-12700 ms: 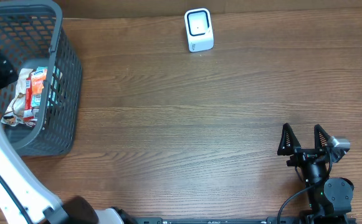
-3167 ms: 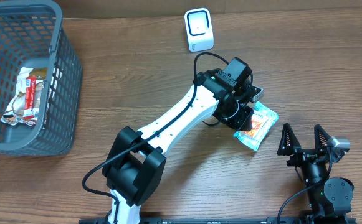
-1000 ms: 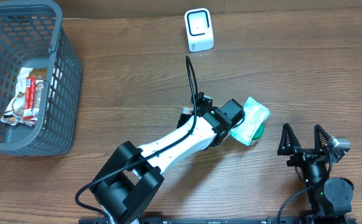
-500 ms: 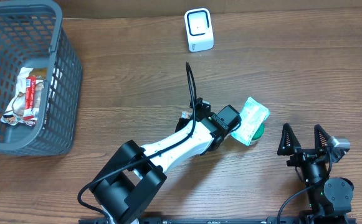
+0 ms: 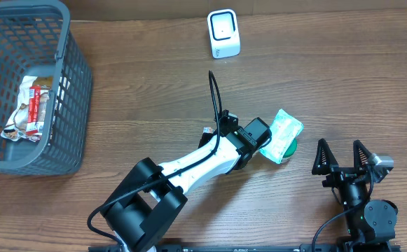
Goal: Scan the item barcode
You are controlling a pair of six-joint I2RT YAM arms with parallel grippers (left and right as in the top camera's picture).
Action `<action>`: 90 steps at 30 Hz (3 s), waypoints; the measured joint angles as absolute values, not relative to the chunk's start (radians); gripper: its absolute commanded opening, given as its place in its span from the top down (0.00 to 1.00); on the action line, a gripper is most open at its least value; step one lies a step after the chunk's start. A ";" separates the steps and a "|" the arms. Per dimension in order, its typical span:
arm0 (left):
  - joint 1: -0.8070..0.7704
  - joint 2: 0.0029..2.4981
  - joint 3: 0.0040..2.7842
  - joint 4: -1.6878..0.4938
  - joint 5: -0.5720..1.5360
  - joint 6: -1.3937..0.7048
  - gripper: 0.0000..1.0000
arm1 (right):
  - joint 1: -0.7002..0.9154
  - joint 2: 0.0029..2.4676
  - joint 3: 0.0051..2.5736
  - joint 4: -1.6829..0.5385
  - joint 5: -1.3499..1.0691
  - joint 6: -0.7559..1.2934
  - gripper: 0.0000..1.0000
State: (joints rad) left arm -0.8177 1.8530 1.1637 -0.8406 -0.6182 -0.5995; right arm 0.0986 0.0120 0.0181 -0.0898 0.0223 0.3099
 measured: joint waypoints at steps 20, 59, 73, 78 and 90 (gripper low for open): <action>-0.814 1.853 1.235 -0.897 -0.574 -0.599 0.27 | 0.099 0.012 0.018 -0.089 0.022 0.310 0.00; -0.582 1.853 1.205 -0.828 -0.092 -0.493 0.39 | 0.099 0.012 0.018 -0.089 0.022 0.310 0.00; -0.557 1.853 1.412 -0.966 -0.089 -0.485 0.36 | 0.099 0.012 0.018 -0.089 0.022 0.310 0.00; -0.524 1.844 1.616 -1.013 -0.019 -0.417 0.30 | 0.099 0.012 0.018 -0.090 0.022 0.310 0.00; -0.580 1.893 1.637 -0.971 0.379 -0.179 0.33 | 0.099 0.012 0.018 -0.089 0.022 0.310 0.00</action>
State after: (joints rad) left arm -0.5800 1.8927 1.6375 -0.9710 0.3794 -0.1791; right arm 0.0986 0.0120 0.0181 -0.0895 0.0219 0.3099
